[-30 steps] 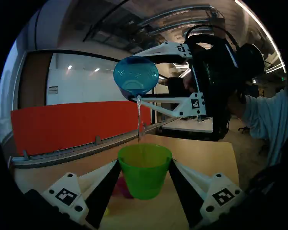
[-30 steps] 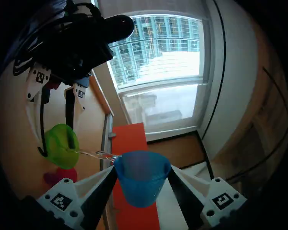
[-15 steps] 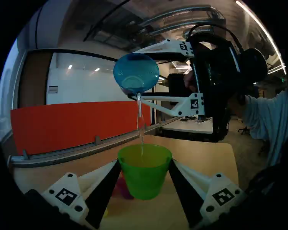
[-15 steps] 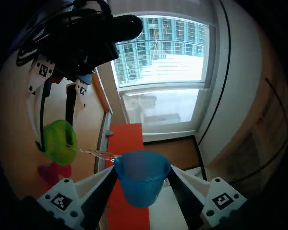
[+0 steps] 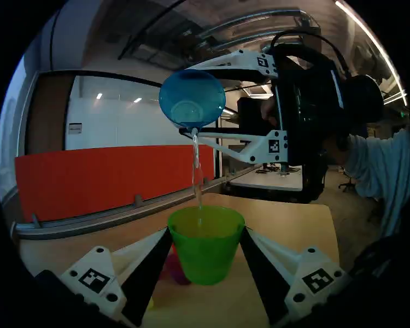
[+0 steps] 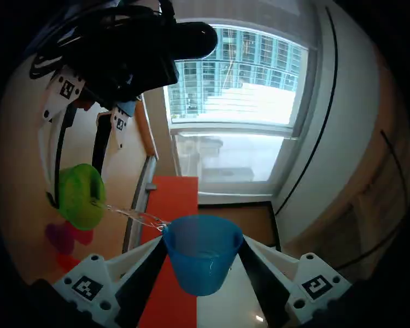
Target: Pour water
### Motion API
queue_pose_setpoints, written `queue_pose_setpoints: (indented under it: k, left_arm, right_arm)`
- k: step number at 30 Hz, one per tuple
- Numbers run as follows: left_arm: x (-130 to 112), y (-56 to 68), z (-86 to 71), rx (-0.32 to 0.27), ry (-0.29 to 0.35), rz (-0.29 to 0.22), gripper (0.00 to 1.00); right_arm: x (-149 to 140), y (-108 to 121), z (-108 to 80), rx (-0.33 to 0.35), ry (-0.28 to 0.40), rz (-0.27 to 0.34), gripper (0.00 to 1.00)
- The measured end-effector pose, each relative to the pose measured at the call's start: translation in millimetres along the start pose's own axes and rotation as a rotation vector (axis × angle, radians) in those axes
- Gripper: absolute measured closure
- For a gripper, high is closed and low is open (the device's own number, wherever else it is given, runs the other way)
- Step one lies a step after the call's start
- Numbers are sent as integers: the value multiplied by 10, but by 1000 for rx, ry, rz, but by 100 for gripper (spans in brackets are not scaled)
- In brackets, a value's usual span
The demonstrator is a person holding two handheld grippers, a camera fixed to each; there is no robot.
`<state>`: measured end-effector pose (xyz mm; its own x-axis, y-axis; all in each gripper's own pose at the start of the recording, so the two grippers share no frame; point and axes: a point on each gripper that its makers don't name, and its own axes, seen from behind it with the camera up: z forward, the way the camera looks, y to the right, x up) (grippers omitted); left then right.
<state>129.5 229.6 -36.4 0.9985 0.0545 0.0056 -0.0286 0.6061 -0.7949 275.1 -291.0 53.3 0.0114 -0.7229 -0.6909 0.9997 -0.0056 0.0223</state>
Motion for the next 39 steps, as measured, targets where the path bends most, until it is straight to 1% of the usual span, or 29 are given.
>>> queue_pose_setpoints:
  k: [10,19,25,29,32,36,39]
  left_arm:
    - [25,-13,11,1,4,1,14]
    - [41,-13,27,1,8,0,14]
    - [37,-21,26,2,9,-2,14]
    - [42,-20,26,2,10,-3,14]
    - [51,-24,26,3,12,-2,14]
    - [64,-26,28,4,12,-1,14]
    - [72,-24,23,6,12,1,14]
  right_arm:
    - [84,50,-2,-6,5,-65,9]
    - [172,31,1,-9,8,-139,9]
    - [227,25,-1,-11,13,-166,9]
    - [241,20,0,-11,15,-172,9]
    - [240,18,3,-11,17,-165,9]
    - [218,20,6,-11,18,-141,9]
    - [191,36,4,-17,19,-105,9]
